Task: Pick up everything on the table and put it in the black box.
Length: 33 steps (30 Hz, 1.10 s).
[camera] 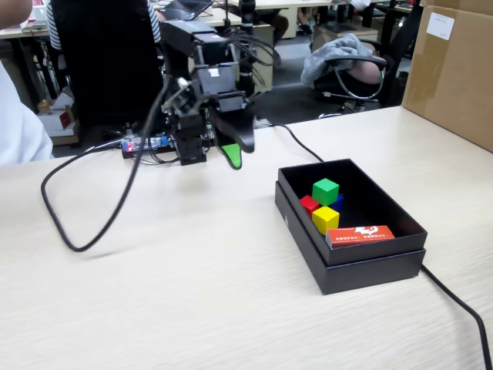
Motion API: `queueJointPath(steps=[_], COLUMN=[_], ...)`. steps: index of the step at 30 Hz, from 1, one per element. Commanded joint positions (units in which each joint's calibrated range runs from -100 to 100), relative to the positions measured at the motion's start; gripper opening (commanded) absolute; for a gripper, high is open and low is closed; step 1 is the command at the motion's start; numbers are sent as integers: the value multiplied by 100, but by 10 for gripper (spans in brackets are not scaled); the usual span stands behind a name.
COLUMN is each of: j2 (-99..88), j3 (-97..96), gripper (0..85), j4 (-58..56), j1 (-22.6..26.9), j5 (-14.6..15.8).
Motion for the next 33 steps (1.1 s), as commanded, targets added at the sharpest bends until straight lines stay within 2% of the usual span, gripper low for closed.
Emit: queueJointPath(steps=[1,3,12,16,21,29,33], j2=[-883,-1170,-2615,-3361,-4245,-4256,-4245], j3=[-518,-980,-3881,-5296,-6638,-7707,-7898], gripper=[503,521,501,508,515,516,512], j4=[803,889,3645,4310,4751,5520,5468], j1=[-117,-181,-435,-469,-479,-352,-308], j5=[-93,-83,-137,-132,-132,-137,-142])
